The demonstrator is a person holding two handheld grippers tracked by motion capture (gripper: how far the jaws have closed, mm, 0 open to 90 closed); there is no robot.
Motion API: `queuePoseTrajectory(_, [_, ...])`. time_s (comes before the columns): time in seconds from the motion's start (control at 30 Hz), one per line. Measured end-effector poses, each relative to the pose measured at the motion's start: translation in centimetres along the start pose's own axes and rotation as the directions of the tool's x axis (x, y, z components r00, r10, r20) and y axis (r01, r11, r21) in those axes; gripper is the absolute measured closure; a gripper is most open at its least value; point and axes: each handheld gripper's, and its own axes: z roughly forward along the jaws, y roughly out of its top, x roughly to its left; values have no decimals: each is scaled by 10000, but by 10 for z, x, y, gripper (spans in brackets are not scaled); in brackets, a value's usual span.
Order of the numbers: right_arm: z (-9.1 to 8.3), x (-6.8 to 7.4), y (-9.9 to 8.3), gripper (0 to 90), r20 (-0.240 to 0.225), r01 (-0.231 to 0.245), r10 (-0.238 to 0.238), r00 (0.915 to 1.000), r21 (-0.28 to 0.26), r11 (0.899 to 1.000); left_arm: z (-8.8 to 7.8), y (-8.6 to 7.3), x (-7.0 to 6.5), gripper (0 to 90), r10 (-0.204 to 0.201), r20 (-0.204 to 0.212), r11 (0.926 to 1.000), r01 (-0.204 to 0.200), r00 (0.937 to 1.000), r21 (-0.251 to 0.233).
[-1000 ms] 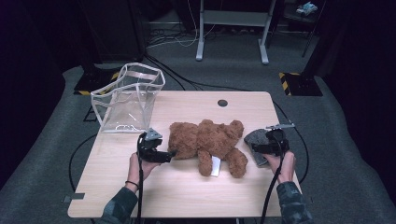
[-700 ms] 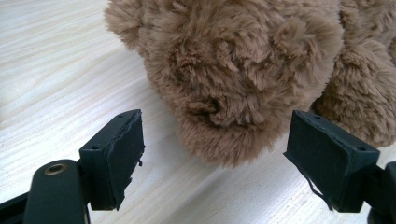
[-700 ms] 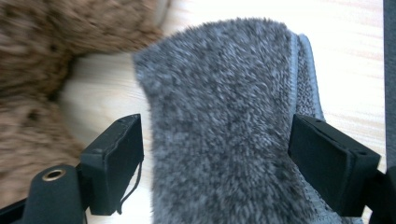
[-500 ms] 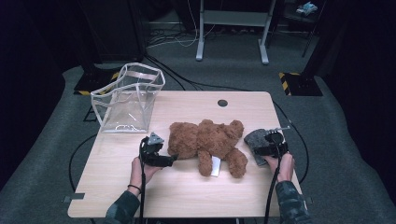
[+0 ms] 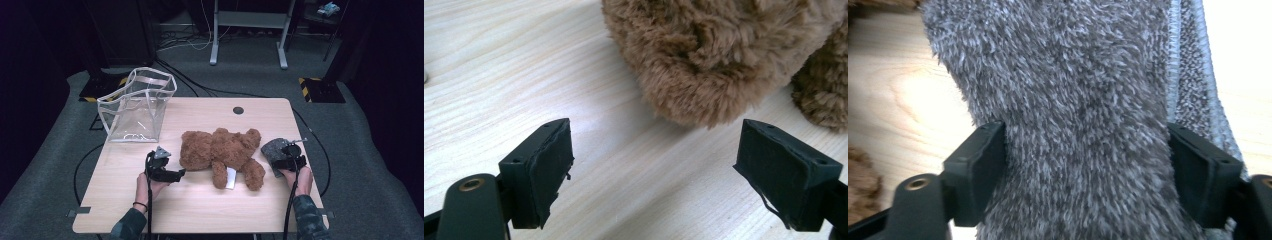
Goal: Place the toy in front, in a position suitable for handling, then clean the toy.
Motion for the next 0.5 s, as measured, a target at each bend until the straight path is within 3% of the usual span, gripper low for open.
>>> queuePoseTrajectory(0.03, [0,0,0,245,6,-27,27,10000,-8,10000,0,-1,1,147,-53,91,10000,53,9999,-7])
queuePoseTrajectory(0.07, [-1,0,0,363,35,-11,12,10000,-149,9999,0,-1,2,147,-6,19,10000,6,10000,-15])
queuePoseTrajectory(0.1, [-1,0,0,363,35,-11,12,10000,-149,9999,0,-2,2,147,-54,-23,10000,54,10000,-23])
queuePoseTrajectory(0.13, [-3,-2,0,481,91,-46,48,9999,-201,9998,2,-5,1,146,-115,-1,9999,115,9999,34])
queuePoseTrajectory(0.2, [-5,-4,-1,600,54,-205,206,9998,-250,9995,2,-5,1,145,-3,-63,10000,3,10000,79])
queuePoseTrajectory(0.33, [-11,-9,-2,696,-159,-351,344,9993,-452,9984,6,-11,1,142,18,-116,9998,-15,9999,206])
queuePoseTrajectory(0.37, [-16,-10,-1,711,-197,-353,341,9992,-594,9976,8,-12,2,134,-177,-101,9996,179,9998,216])
queuePoseTrajectory(0.43, [-19,-10,-1,714,-250,-420,404,9989,-671,9969,9,-13,3,132,-76,-160,9996,81,9998,271])
queuePoseTrajectory(0.5, [-30,-10,3,718,-429,-434,392,9983,-1007,9940,8,-14,5,128,-289,-221,9991,296,9993,290])
